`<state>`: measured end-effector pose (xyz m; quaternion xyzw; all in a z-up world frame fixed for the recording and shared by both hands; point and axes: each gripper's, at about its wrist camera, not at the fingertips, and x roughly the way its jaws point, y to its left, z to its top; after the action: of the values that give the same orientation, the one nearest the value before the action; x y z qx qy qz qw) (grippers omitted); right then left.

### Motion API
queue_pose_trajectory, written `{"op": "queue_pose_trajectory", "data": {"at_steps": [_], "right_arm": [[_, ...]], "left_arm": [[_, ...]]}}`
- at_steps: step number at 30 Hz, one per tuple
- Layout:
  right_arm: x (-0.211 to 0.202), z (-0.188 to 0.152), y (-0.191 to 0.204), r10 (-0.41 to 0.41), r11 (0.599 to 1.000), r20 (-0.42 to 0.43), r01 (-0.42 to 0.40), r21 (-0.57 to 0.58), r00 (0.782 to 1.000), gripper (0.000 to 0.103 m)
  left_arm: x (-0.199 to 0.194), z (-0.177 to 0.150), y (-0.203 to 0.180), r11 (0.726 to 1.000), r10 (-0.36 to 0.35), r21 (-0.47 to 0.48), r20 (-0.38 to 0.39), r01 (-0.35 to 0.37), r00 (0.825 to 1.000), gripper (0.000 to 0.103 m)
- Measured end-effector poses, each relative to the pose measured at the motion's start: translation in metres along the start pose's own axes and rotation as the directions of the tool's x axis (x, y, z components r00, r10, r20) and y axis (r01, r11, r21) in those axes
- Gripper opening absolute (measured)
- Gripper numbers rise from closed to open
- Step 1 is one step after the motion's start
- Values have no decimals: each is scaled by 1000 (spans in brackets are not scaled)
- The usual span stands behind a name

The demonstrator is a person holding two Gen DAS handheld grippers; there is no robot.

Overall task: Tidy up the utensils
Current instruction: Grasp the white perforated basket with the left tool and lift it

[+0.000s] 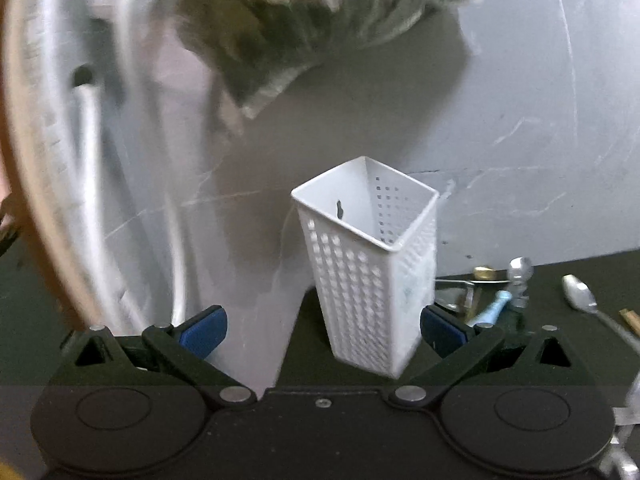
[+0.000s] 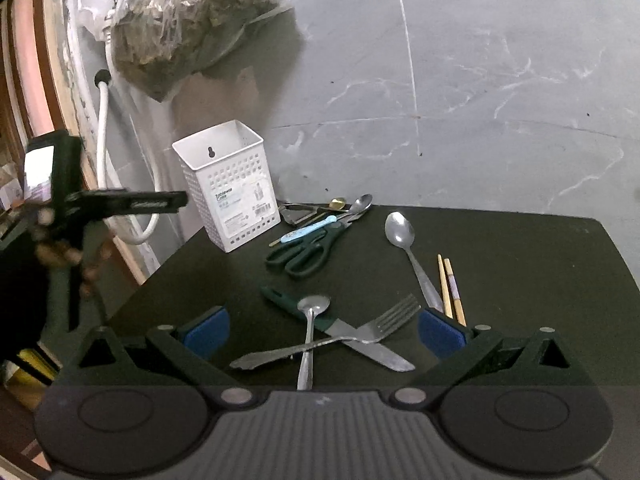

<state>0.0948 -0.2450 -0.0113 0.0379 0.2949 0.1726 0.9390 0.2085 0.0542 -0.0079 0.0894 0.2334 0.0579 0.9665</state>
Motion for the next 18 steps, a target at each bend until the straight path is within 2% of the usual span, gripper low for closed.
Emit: {"op": "queue_pose_trajectory", "data": {"at_steps": [4, 8, 11, 14, 15, 18], "right_arm": [[10, 3, 10, -100, 994, -5, 100, 43, 995, 103], [23, 5, 17, -214, 967, -35, 217, 135, 976, 103], [27, 4, 24, -272, 941, -61, 279, 192, 960, 103], [29, 5, 29, -313, 923, -70, 321, 212, 947, 103], [30, 6, 30, -322, 919, -75, 330, 215, 944, 103], [31, 8, 35, -338, 914, -81, 348, 209, 938, 103]], "left_arm": [[43, 8, 9, 991, -105, 86, 26, 102, 994, 102], [68, 14, 11, 966, -231, 131, 47, 223, 972, 102], [82, 13, 3, 949, -280, 164, 45, 270, 959, 102], [89, 12, -3, 936, -307, 196, 41, 293, 951, 101], [90, 11, -4, 935, -302, 210, 50, 286, 952, 95], [90, 9, -7, 938, -277, 235, 67, 255, 958, 91]]}}
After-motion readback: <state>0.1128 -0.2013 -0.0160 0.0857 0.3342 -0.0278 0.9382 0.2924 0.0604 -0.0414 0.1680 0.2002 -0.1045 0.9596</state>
